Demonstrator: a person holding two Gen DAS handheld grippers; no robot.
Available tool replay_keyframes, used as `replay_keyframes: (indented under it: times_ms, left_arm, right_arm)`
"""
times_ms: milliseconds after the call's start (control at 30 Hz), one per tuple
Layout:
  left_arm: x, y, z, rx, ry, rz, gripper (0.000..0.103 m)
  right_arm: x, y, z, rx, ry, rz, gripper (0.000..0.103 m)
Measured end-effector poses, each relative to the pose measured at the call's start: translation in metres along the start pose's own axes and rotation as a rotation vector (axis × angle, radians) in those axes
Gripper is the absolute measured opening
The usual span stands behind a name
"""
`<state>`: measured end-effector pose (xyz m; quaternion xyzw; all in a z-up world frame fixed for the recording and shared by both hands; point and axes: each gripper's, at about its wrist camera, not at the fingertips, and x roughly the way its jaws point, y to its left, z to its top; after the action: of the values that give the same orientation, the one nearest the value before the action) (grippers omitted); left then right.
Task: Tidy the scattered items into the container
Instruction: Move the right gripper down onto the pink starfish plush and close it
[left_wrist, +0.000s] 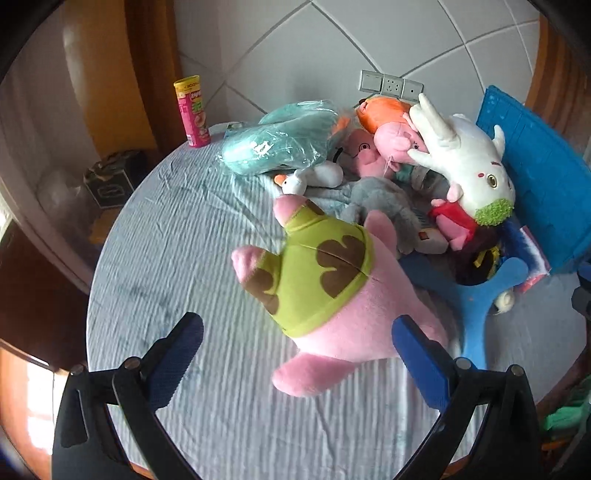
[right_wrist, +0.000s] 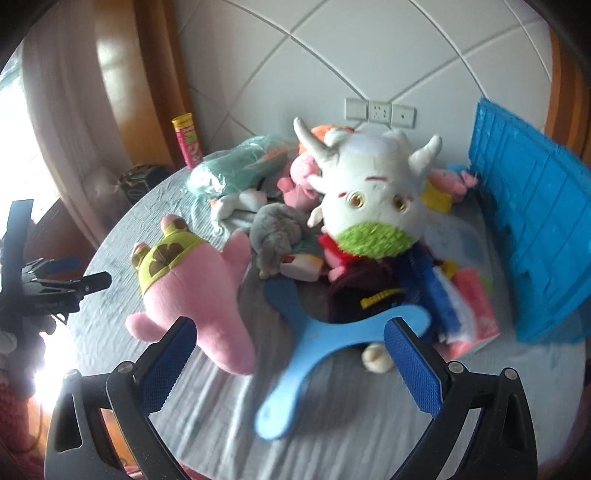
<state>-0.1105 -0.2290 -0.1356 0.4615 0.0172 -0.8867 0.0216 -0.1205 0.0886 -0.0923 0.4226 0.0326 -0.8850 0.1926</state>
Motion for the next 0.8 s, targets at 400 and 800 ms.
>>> replay_keyframes:
  times_ms: [400, 800]
  left_arm:
    - [0.074, 0.042, 0.029, 0.181, 0.102, -0.109, 0.103]
    - [0.118, 0.044, 0.05, 0.175, 0.073, -0.243, 0.103]
  right_arm:
    - [0.079, 0.05, -0.024, 0.137, 0.147, -0.077, 0.103]
    - [0.156, 0.058, -0.044, 0.112, 0.276, -0.047, 0.103]
